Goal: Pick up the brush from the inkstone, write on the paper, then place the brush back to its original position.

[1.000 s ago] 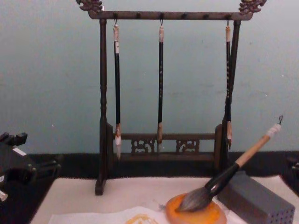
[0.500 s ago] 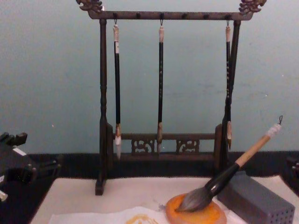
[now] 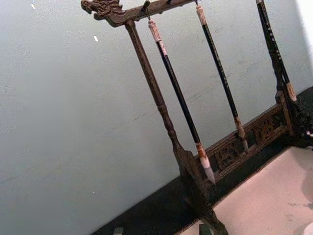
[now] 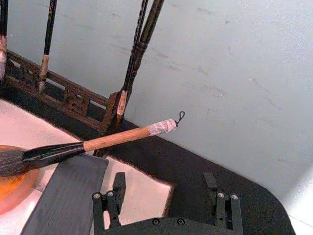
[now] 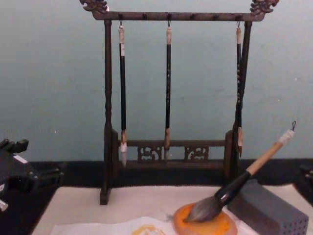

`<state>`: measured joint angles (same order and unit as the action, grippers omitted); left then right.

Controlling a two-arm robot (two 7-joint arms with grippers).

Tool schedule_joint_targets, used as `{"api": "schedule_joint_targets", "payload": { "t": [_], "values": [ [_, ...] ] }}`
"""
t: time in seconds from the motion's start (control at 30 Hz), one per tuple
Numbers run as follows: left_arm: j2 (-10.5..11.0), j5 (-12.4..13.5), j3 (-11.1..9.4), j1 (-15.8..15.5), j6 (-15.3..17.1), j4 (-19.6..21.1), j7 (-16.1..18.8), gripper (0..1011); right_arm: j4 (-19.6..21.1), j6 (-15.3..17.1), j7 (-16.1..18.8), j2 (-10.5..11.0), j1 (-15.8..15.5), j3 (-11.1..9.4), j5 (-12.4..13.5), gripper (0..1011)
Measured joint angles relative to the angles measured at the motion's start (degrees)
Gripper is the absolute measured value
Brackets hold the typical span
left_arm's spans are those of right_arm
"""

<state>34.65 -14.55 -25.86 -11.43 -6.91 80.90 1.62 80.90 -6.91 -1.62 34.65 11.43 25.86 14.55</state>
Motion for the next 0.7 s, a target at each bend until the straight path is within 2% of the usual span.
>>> {"api": "schedule_joint_targets", "payload": {
  "t": [0.7],
  "values": [
    [0.0, 0.0, 0.0, 0.0, 0.0, 0.0, 0.0, 1001, 0.0, 0.0, 0.0, 0.0, 0.0, 0.0, 0.0, 1000]
  ]
}}
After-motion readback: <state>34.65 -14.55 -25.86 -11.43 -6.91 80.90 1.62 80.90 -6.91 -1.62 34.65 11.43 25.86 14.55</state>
